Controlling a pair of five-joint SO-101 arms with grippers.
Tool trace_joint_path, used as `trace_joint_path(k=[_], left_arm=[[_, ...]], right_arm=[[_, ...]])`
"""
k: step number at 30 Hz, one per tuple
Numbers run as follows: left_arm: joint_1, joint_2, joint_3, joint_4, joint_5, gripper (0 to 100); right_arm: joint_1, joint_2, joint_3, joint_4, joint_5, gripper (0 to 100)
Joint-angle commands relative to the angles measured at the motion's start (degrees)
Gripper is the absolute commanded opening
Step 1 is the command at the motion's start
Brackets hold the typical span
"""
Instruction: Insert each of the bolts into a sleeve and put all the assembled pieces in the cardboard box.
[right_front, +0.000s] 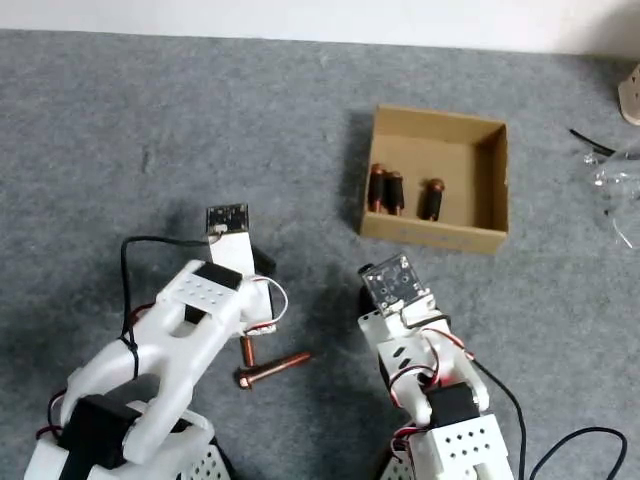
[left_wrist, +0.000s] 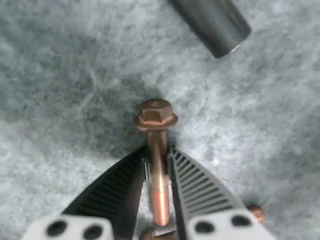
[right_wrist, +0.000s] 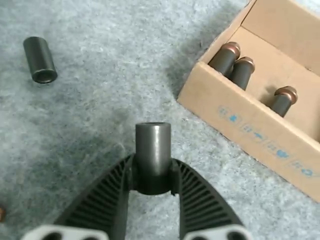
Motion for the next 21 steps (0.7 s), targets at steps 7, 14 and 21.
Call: trace_joint_path(k=[7,14,21], left_arm=[[-1.8,0.7,-1.5,0.7,-10.5,1],[-1.8,-2.2,-1.4,0.7,-14.2,1],[-1.4,-24.6,7.7,0.8,-20.5,0]], right_arm=[[0.6,-0.8,2.6,-1.9,0.4,0.5],[0.6,-0.8,2.6,-1.9,0.4,0.5],[0.6,-0.8,2.6,-1.9,0.4,0.5]])
